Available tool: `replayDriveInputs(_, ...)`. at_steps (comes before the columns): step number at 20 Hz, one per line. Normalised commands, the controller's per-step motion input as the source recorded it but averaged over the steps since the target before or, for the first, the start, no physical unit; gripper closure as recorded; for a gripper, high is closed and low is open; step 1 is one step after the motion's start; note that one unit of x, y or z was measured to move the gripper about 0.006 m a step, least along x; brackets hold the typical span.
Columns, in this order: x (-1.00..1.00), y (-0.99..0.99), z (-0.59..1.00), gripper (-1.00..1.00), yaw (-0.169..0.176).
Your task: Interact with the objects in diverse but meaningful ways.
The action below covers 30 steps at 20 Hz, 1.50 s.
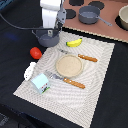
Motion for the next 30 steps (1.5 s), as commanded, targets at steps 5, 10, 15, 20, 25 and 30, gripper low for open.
replayDriveInputs(5, -0.42, -0.61, -0.06, -1.00, 0.000)
replayDriveInputs(10, -0.57, -0.68, -0.17, -1.00, -0.013)
replayDriveInputs(15, -0.56, -0.60, -0.17, -1.00, -0.071)
replayDriveInputs(20, -0.51, -0.47, -0.14, -1.00, -0.139)
replayDriveInputs(25, -0.23, -0.31, -0.01, -1.00, -0.177)
replayDriveInputs(30, -0.16, -0.19, -0.12, -1.00, -0.149)
